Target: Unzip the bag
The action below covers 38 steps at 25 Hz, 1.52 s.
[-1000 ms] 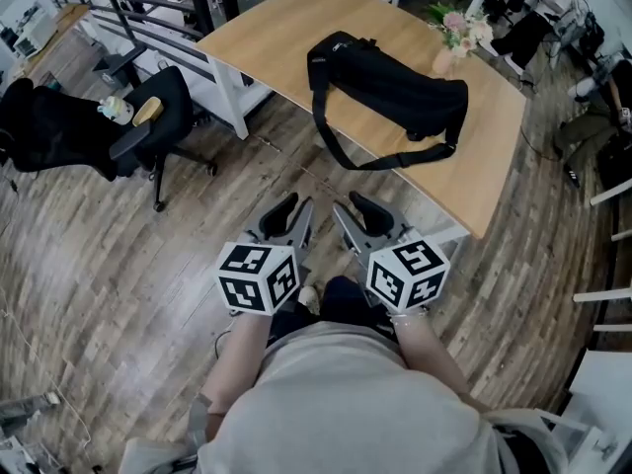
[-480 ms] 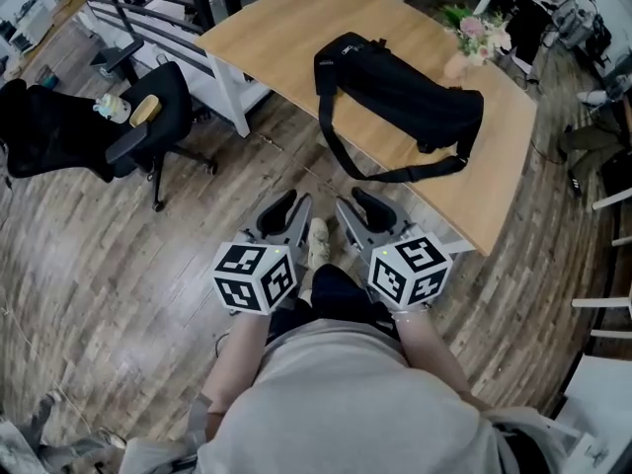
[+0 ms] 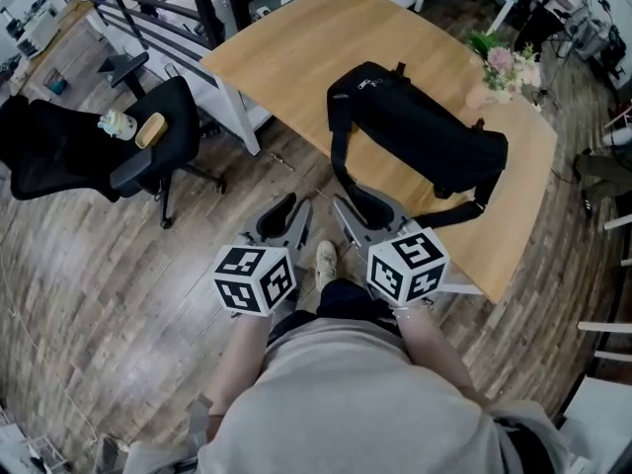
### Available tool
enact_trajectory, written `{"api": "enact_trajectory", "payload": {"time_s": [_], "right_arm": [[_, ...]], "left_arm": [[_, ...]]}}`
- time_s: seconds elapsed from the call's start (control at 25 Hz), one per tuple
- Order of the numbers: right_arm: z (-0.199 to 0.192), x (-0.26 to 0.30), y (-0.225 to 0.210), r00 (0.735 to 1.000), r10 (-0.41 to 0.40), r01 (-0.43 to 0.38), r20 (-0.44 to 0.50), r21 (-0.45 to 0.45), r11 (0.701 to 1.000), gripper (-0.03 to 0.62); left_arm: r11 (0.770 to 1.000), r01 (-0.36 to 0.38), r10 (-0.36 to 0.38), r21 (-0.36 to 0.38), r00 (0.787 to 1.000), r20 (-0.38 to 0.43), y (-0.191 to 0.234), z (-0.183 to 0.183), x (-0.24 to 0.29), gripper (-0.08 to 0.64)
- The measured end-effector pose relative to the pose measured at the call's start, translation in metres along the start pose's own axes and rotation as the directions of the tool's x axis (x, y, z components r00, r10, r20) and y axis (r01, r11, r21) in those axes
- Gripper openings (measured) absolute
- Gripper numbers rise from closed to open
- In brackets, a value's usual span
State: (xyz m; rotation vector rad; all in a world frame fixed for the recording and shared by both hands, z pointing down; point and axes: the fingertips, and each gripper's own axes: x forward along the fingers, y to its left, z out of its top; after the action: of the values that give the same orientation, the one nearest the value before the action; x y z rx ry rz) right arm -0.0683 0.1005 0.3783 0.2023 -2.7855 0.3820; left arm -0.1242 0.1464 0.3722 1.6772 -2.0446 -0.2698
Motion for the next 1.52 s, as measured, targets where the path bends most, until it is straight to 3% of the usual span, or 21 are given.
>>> {"api": "enact_trajectory", "payload": {"time_s": [0.56,1.16,1.52], "right_arm": [[0.076,0.084,-0.116,0.999,0.002,-0.002,0.045,0.003,1.000,0.123],[0.072,0.095,-0.180,0.997,-0.079,0.076,0.026,0.083,0.994,0.115],[0.078,0.106,-0.214,0.978,-0.205,0.197,0.037,0.148,0.969,0.101]], "left_arm": [[0.998,0.043,-0.042,0.050,0.999,-0.030,0.021,0.060,0.151,0.092],[0.991,0.122,-0.114,0.050,0.984,-0.140,0.012,0.049,0.224,0.092],[0.977,0.197,-0.177,0.077,0.962,-0.206,0.025,0.060,0.265,0.094]]}}
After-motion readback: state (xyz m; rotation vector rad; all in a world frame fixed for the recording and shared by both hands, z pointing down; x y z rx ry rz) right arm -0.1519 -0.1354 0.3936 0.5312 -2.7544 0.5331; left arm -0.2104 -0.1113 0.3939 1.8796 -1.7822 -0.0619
